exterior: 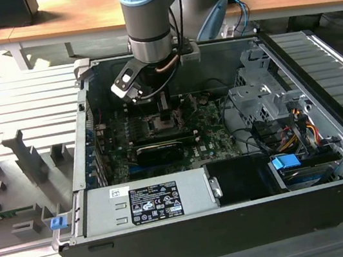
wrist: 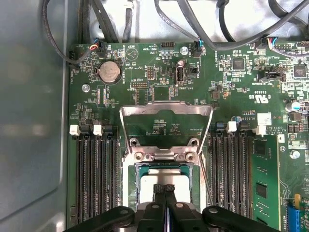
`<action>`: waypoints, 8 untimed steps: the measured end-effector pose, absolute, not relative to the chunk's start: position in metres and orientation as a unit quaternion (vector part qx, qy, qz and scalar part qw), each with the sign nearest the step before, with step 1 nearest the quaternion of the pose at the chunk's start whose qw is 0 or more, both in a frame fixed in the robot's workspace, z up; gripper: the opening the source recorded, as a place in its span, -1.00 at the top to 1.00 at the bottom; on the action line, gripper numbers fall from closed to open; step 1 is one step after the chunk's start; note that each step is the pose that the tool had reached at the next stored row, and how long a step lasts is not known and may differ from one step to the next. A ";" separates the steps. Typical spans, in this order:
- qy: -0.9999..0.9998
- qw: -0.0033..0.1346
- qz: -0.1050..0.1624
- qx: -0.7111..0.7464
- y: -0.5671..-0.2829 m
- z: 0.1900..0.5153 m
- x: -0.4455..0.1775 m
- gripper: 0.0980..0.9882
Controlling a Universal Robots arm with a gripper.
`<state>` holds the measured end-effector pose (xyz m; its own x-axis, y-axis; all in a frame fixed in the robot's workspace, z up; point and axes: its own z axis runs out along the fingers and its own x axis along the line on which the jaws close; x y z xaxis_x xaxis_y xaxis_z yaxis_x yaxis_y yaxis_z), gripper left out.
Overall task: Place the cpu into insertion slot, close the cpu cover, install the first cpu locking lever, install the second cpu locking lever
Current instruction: 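Place the cpu into insertion slot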
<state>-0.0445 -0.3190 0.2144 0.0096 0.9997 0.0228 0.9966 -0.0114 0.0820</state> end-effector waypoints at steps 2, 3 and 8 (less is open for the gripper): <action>0.703 0.021 0.037 0.710 -0.319 0.215 -0.045 0.98; 0.703 0.021 0.037 0.710 -0.319 0.216 -0.044 0.98; 0.703 0.021 0.037 0.710 -0.319 0.218 -0.045 0.98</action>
<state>-0.0445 -0.3191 0.2179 0.0099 0.9997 0.0227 0.9966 -0.0117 0.0820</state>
